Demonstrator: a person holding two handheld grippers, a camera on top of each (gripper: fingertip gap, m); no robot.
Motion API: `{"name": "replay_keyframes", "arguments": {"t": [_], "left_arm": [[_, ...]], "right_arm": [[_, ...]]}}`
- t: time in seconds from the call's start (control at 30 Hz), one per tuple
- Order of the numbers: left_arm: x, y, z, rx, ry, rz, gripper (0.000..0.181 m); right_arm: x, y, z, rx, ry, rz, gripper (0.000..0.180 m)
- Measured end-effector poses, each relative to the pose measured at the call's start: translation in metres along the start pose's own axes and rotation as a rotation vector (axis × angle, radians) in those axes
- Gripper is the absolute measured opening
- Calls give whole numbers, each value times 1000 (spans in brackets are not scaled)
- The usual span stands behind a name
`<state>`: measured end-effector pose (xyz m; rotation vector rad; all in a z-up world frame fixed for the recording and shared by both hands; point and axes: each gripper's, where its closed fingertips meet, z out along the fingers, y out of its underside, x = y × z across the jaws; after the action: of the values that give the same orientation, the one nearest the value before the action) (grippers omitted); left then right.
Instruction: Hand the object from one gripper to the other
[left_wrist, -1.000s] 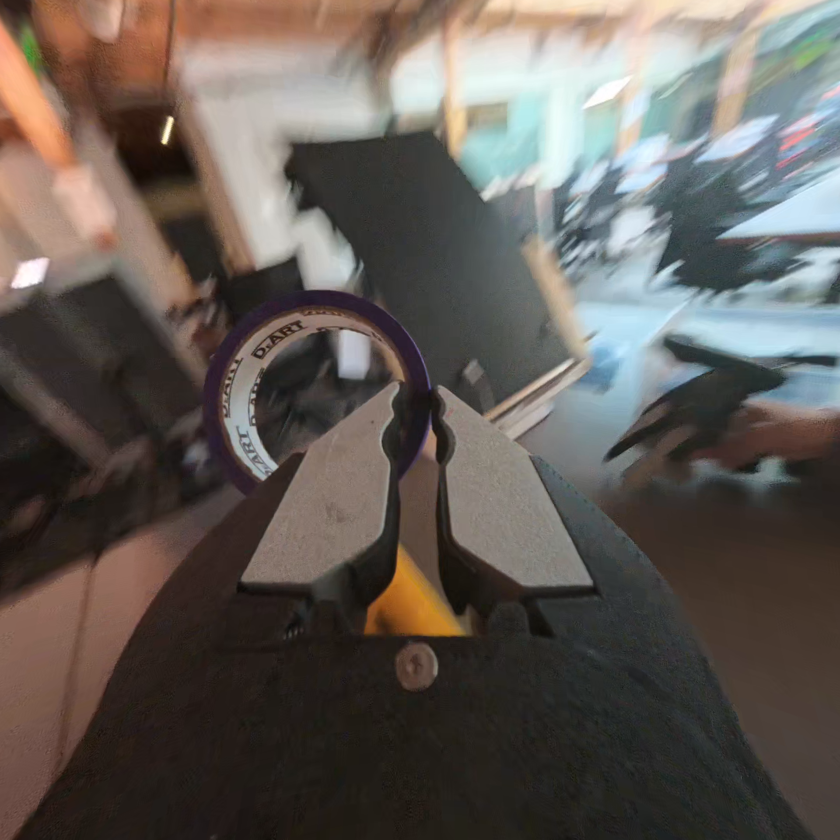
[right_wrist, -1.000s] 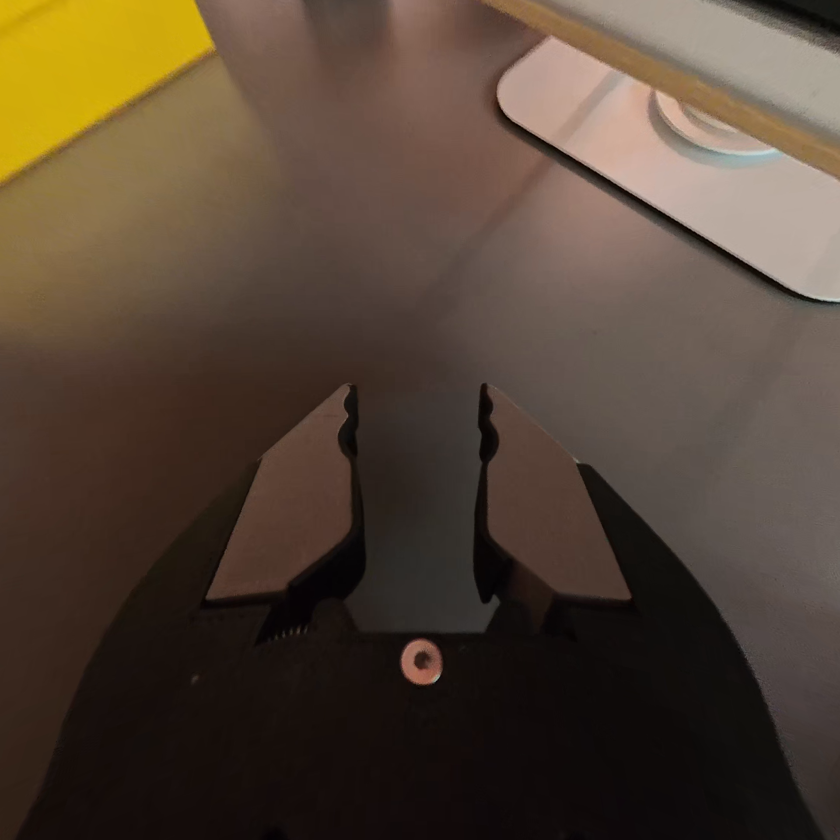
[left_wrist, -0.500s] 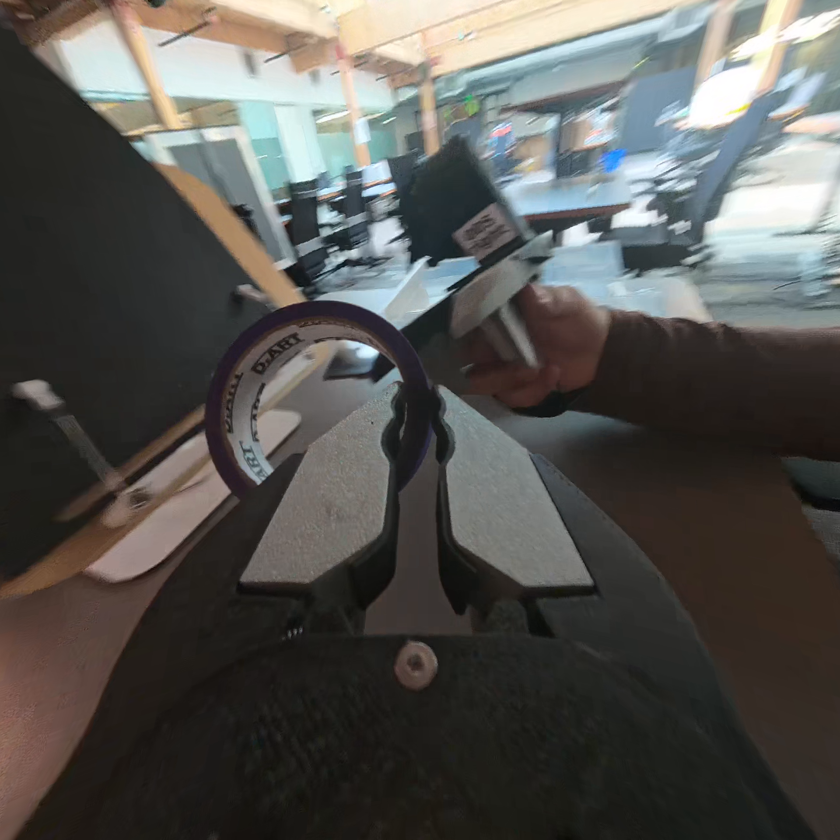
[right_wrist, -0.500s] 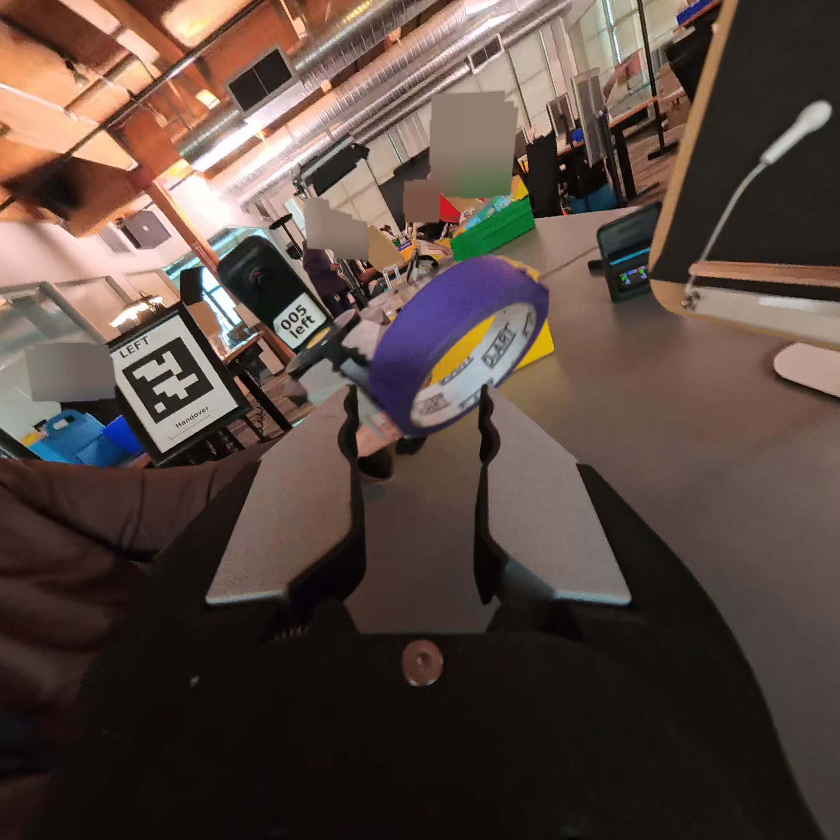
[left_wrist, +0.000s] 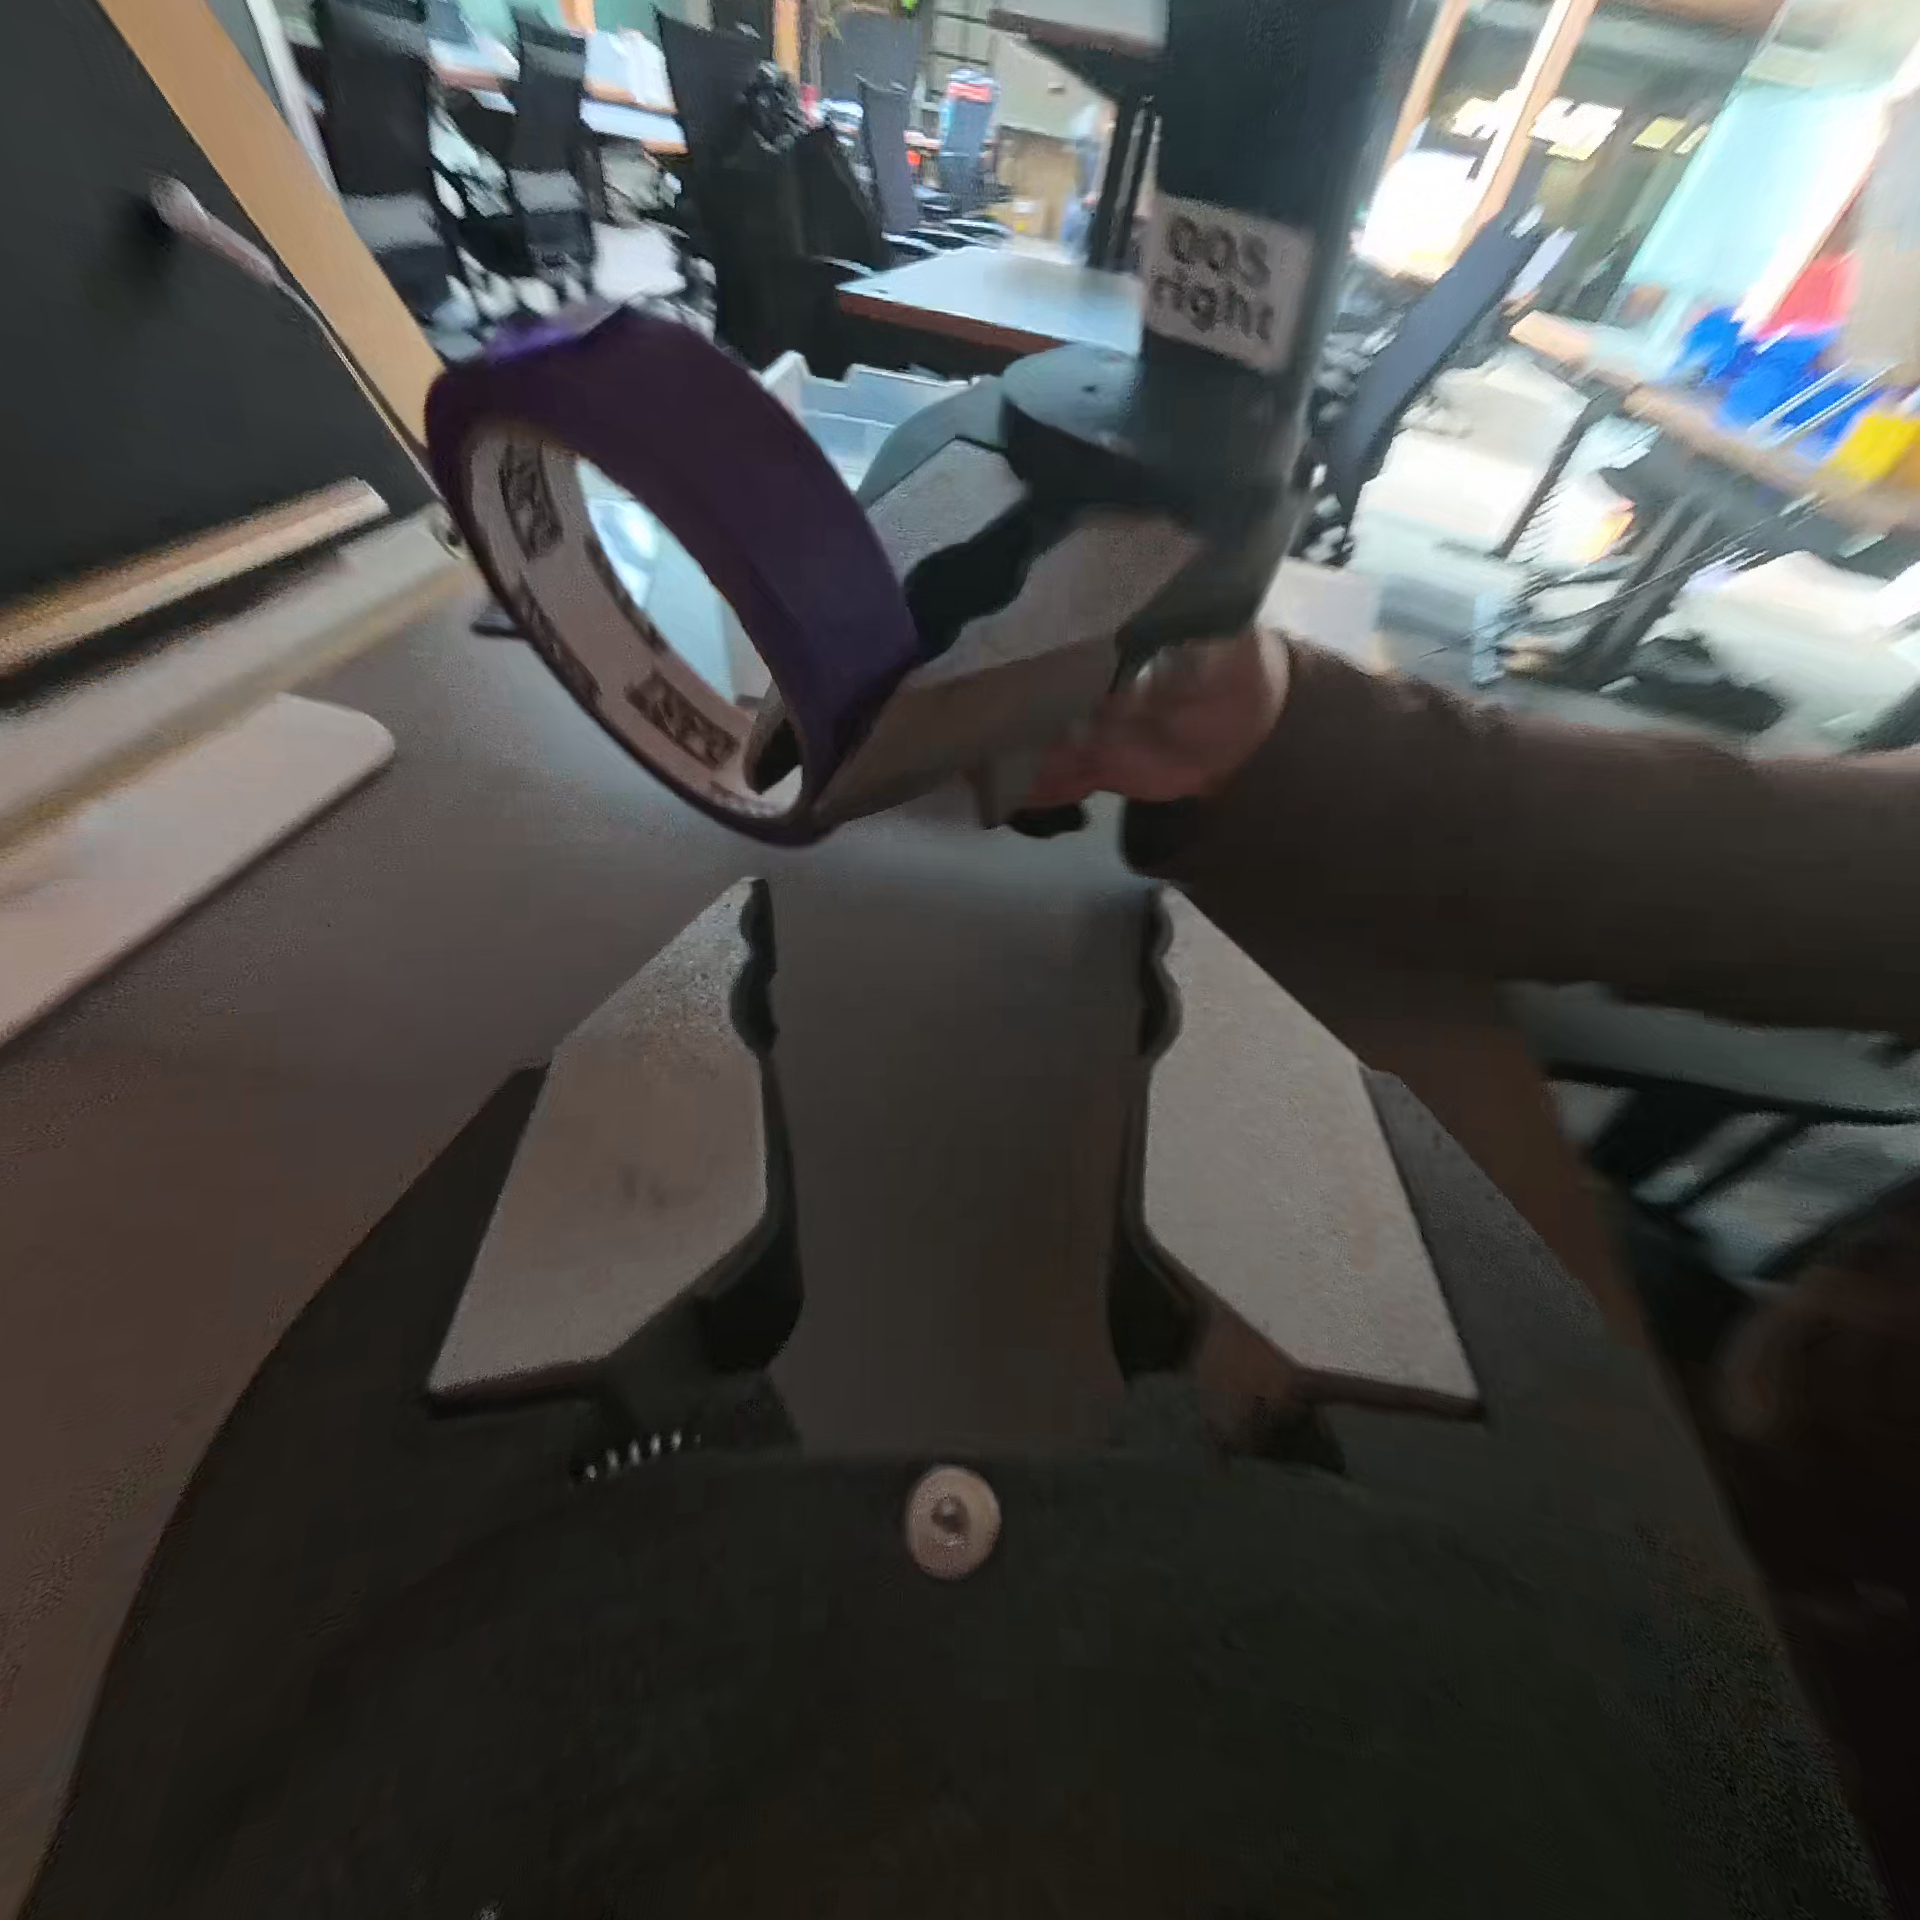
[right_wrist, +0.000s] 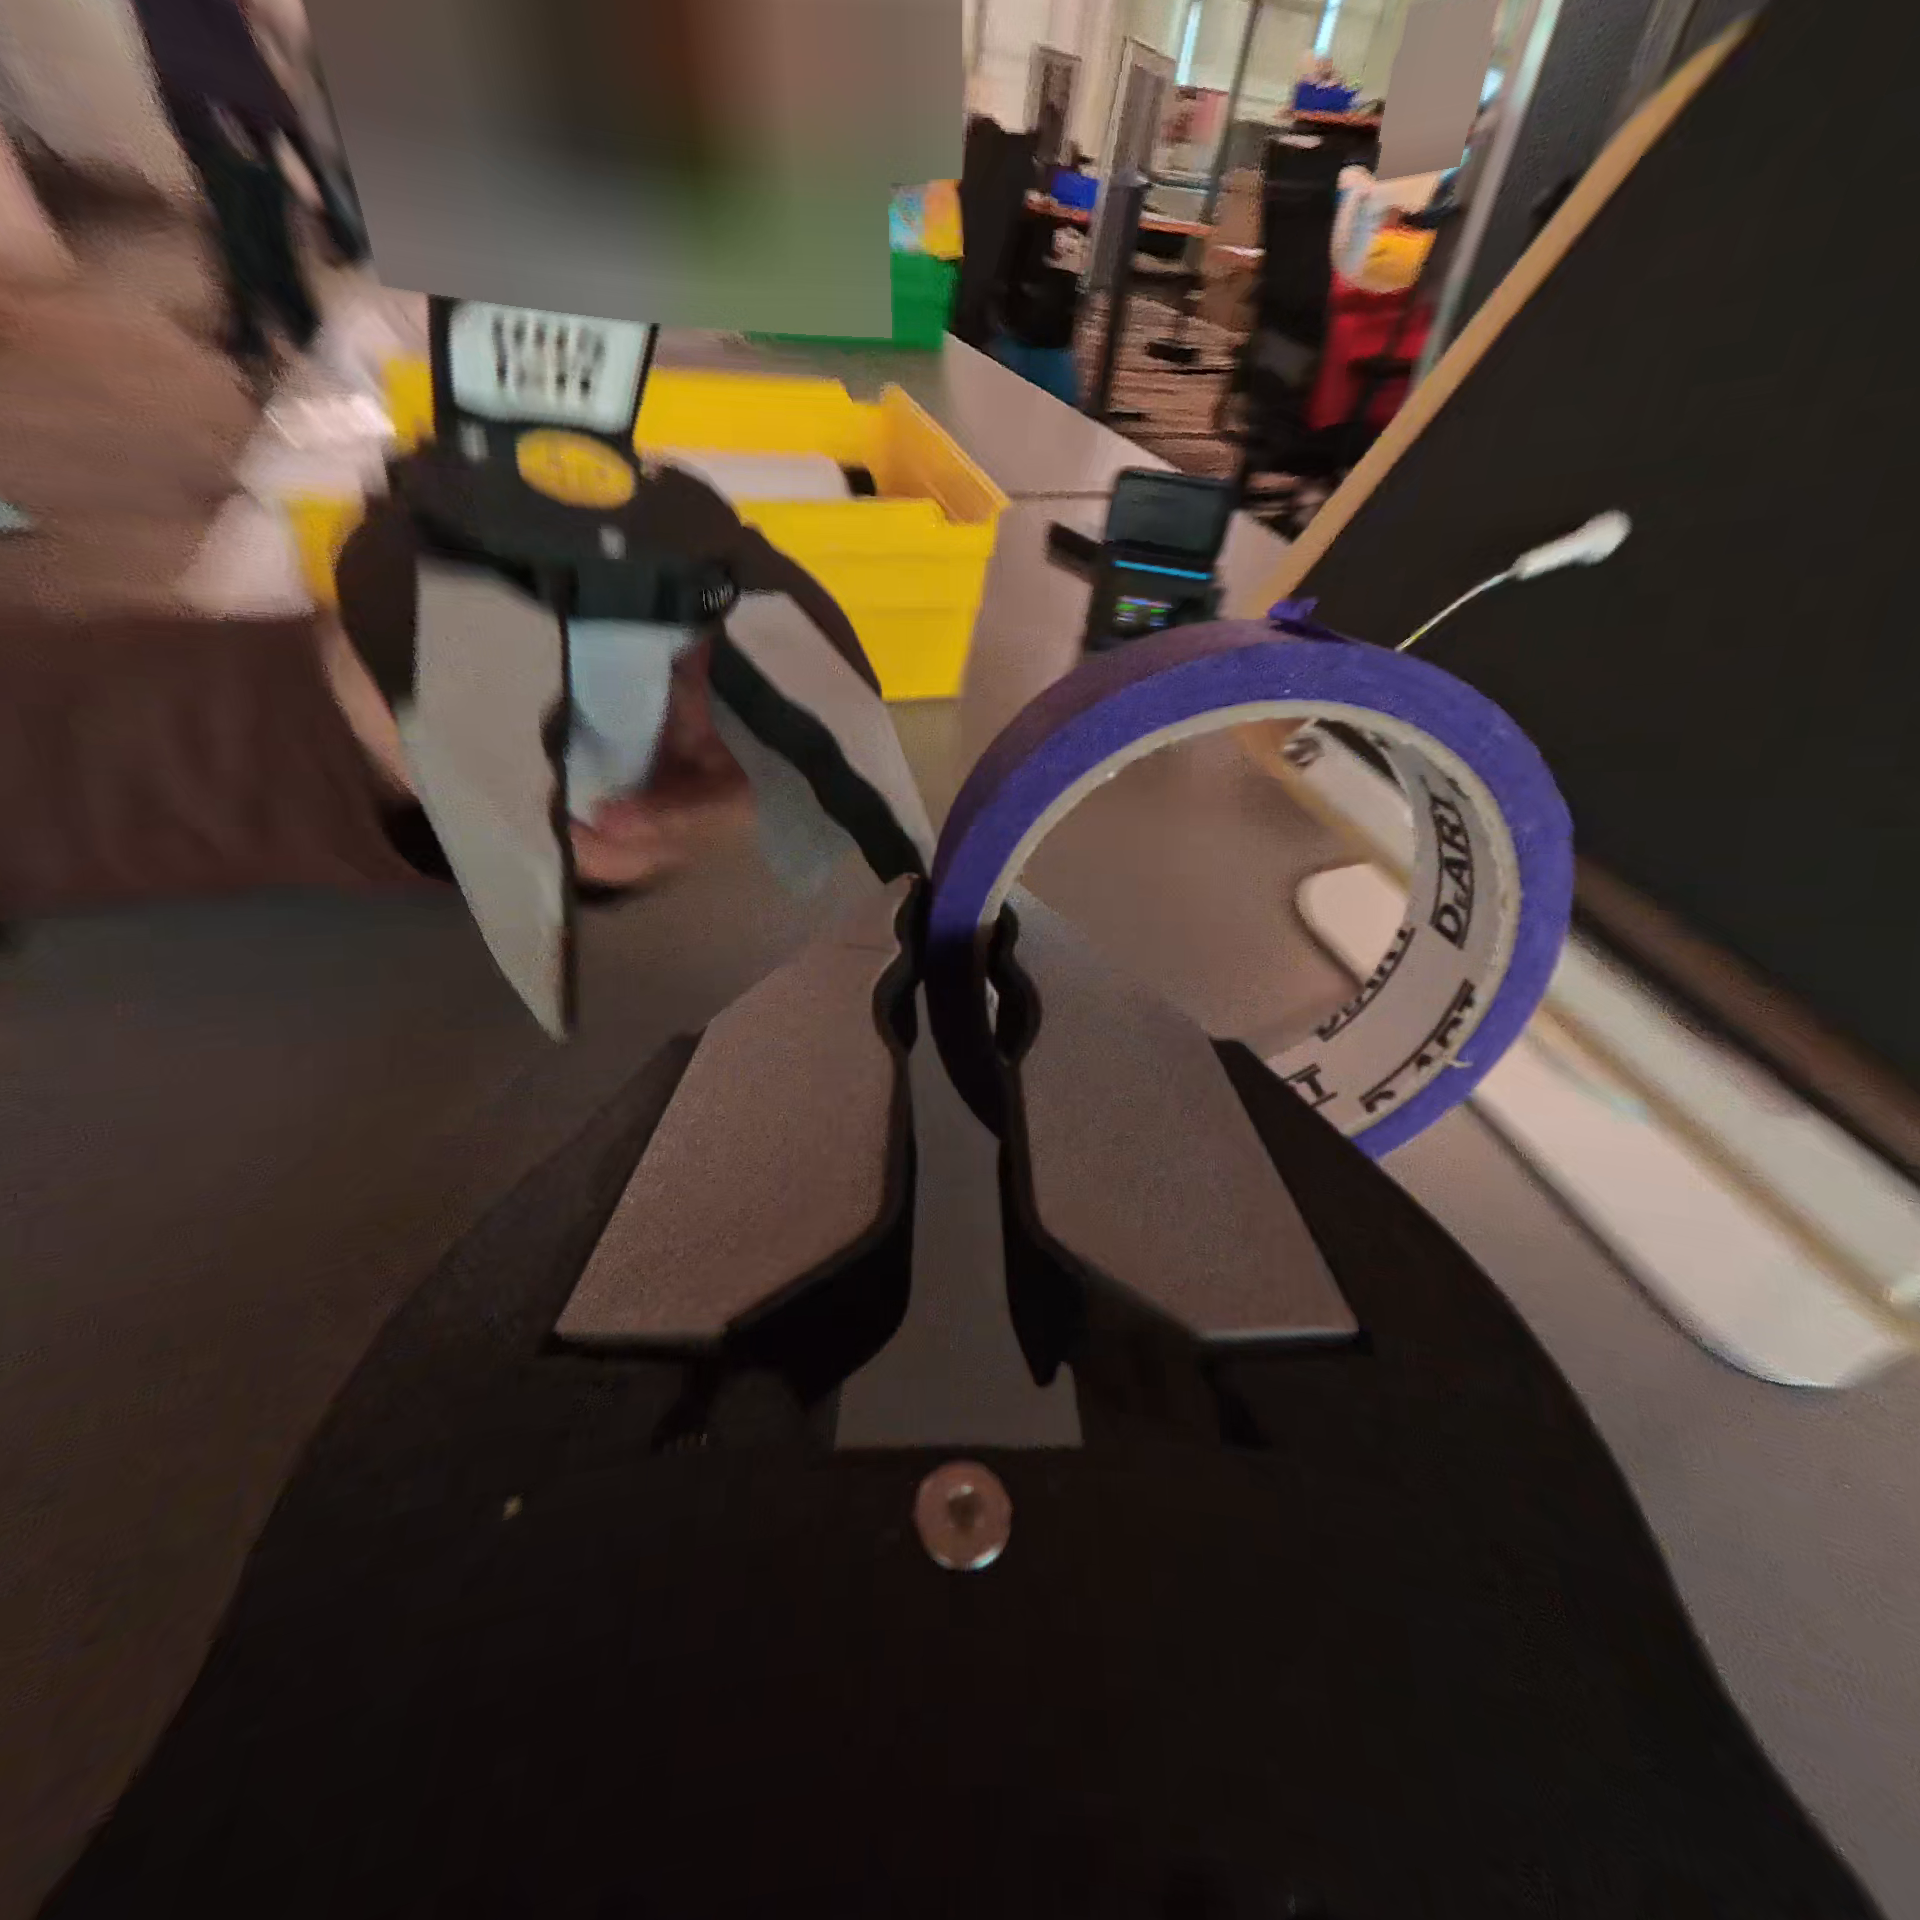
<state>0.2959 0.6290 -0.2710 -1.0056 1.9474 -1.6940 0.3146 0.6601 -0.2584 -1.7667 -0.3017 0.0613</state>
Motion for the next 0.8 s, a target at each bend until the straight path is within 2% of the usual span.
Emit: {"name": "replay_keyframes", "arguments": {"t": [0.13,0.2,0.27,0.33,0.4,0.5,0.57,0.67,0.7,0.73,0.8], "left_arm": [[-3,-28,-24,185,105,-212,56],[4,-39,-34,250,194,-262,48],[12,-39,-38,248,252,-252,22],[12,-36,-36,217,189,-150,19],[4,-30,-33,165,18,65,14],[-5,-26,-32,77,-222,413,9],[8,-24,-26,57,-227,546,6],[23,-15,-14,18,-210,693,6],[26,-10,-10,-1,-194,715,6],[28,-5,-7,-17,-175,715,6],[30,1,-3,-29,-140,639,7]], "right_arm": [[-28,11,11,-87,41,-428,7],[-49,19,19,-136,-20,-499,7],[-61,19,23,-129,-58,-486,7],[-58,20,23,-141,-67,-407,10],[-60,22,16,-136,-158,-268,37],[-47,5,0,-32,-215,-61,43],[-36,-11,-9,64,-230,94,47],[-38,-33,-21,184,-376,312,51],[-41,-39,-25,218,-435,357,44],[-44,-44,-30,250,-490,375,27],[-51,-41,-29,237,-505,309,23]]}}
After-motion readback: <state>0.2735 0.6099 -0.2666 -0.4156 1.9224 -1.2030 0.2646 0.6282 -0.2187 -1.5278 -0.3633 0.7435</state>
